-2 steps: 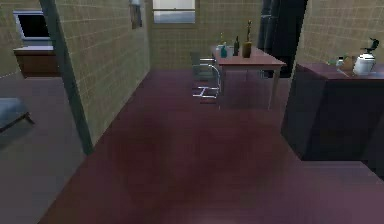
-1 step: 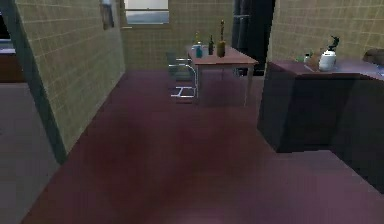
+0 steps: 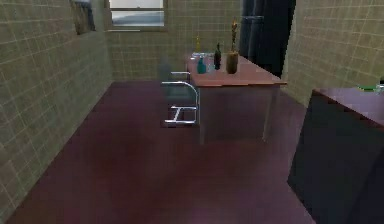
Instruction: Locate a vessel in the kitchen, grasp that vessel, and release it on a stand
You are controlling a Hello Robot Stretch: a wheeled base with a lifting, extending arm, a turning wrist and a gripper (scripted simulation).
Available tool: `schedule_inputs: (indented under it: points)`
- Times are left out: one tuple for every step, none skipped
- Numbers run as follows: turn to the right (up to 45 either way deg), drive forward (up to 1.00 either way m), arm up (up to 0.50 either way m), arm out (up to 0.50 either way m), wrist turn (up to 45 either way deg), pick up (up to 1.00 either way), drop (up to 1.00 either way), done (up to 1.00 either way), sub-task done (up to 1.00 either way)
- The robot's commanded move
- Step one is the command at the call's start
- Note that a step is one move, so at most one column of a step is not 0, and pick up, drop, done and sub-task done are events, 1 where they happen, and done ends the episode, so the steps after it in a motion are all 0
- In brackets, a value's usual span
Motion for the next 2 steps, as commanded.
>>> schedule_inputs:
  points:
    - [0.0, 1.00, 0.00, 0.00, 0.0, 0.00, 0.00, 0.00, 0.00]
    - [3.0, 0.00, 0.00, 0.00, 0.0, 0.00, 0.00, 0.00, 0.00]
